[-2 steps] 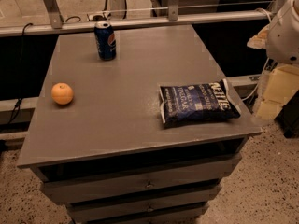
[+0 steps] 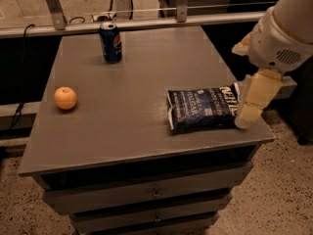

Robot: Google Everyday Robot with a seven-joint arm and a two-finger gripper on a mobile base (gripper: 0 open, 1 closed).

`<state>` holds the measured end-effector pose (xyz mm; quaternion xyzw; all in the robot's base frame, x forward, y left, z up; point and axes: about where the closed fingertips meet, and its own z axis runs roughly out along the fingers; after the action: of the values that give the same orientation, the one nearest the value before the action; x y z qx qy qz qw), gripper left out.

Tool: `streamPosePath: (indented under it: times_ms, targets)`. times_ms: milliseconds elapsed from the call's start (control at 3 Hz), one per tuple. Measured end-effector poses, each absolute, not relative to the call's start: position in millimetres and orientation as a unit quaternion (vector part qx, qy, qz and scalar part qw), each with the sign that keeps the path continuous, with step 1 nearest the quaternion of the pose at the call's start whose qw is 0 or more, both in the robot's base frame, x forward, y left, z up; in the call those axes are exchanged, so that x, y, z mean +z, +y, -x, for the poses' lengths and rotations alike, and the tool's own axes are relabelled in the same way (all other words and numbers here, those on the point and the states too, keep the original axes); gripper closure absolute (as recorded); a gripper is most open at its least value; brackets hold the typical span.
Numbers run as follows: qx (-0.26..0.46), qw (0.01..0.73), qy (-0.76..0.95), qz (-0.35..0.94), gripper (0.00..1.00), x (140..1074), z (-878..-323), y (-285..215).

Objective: Pick pepsi can

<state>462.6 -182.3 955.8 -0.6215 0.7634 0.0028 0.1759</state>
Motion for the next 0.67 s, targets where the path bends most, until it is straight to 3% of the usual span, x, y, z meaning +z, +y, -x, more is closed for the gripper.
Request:
streamPosePath:
  times_ms: [667]
  targets:
    - [0.081, 0.260, 0.733, 0.623, 0.00, 925.1, -570.7, -62.0]
